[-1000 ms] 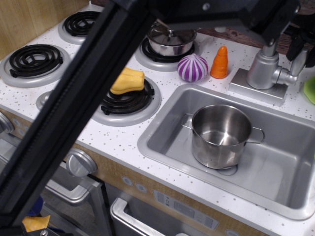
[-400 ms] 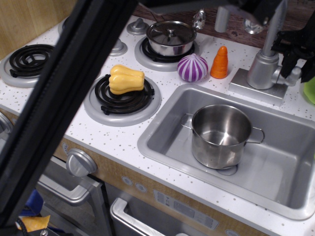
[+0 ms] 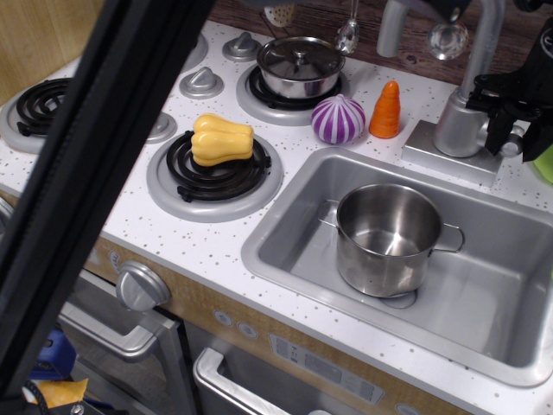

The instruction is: Turn lever vertical to front

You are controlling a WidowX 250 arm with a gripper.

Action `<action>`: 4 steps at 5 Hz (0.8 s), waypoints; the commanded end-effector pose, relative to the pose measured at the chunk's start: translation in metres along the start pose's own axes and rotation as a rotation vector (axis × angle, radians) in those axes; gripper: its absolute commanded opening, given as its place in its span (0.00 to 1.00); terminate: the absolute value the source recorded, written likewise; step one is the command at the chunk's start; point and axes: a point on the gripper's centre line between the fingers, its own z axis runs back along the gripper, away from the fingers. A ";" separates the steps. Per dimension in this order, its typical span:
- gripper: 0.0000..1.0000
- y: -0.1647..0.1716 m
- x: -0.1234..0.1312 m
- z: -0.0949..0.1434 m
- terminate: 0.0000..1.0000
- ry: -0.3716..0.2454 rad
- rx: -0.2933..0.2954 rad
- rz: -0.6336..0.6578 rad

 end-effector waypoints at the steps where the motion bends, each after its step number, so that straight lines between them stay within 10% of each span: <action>1: 0.00 0.003 0.002 0.008 0.00 -0.012 -0.023 -0.005; 4: 0.00 0.007 0.000 -0.011 0.00 -0.022 -0.018 -0.010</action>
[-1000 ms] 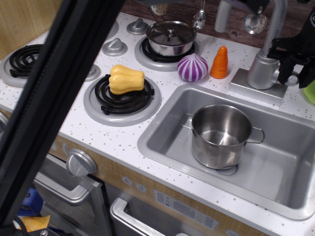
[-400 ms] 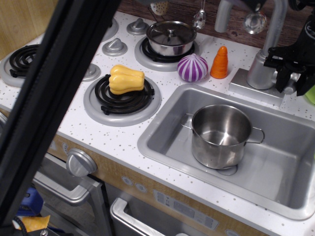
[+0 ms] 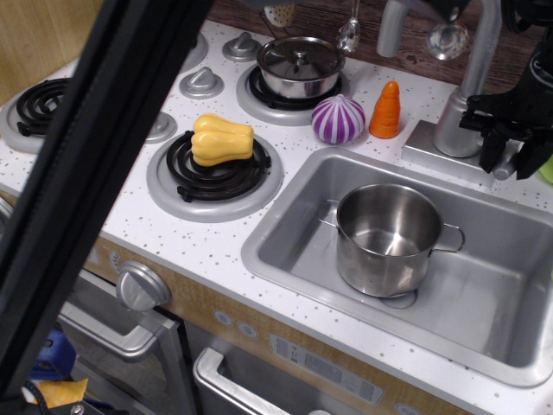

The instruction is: Turn lever vertical to front

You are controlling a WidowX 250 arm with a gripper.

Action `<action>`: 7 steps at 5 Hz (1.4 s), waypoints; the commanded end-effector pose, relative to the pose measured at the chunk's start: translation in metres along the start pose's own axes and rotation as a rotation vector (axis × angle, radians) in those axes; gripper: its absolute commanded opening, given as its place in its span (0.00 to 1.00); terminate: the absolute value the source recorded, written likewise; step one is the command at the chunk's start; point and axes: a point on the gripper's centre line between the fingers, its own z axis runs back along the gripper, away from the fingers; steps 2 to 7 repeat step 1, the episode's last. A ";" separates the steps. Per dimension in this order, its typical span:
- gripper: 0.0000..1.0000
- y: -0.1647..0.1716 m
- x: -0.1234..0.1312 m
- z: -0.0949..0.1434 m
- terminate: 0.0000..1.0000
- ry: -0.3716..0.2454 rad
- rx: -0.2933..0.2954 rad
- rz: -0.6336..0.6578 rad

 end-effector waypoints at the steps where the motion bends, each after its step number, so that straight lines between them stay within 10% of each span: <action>1: 0.00 0.006 0.004 0.005 1.00 -0.020 0.010 -0.021; 7: 0.00 0.006 0.004 0.005 1.00 -0.020 0.010 -0.021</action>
